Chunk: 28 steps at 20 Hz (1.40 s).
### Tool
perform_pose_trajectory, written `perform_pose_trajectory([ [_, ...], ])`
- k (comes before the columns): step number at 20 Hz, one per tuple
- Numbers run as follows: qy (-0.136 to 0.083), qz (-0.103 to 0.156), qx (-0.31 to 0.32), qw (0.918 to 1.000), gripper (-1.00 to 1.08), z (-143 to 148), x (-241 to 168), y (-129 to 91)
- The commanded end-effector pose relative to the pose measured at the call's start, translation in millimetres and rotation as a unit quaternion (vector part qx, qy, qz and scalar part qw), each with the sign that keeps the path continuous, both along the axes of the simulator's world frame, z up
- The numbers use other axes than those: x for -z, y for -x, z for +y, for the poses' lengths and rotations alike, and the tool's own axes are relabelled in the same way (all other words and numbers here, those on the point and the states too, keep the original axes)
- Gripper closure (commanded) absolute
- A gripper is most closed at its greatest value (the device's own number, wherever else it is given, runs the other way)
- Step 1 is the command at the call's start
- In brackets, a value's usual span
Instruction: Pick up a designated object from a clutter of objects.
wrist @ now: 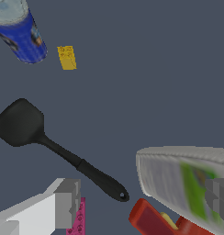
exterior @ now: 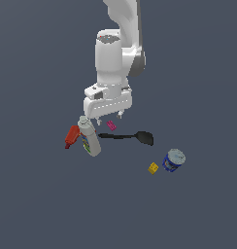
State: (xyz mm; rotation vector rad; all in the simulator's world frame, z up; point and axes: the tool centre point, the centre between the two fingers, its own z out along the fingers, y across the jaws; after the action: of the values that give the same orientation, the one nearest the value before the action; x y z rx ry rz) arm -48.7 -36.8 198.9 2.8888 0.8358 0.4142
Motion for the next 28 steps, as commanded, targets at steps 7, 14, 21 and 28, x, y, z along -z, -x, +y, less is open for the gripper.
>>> perform_pose_trajectory([
  [7,-0.011,0.146,-0.012,0.9892,-0.92,-7.2,134.9,112.2],
  [14,0.011,0.004,-0.035,0.9993,-0.92,-3.4,32.7,25.7],
  [21,0.008,0.022,-0.032,0.9992,-0.92,-4.4,53.4,34.8],
  [28,0.001,0.066,-0.026,0.9974,-0.92,-6.2,103.0,60.3],
])
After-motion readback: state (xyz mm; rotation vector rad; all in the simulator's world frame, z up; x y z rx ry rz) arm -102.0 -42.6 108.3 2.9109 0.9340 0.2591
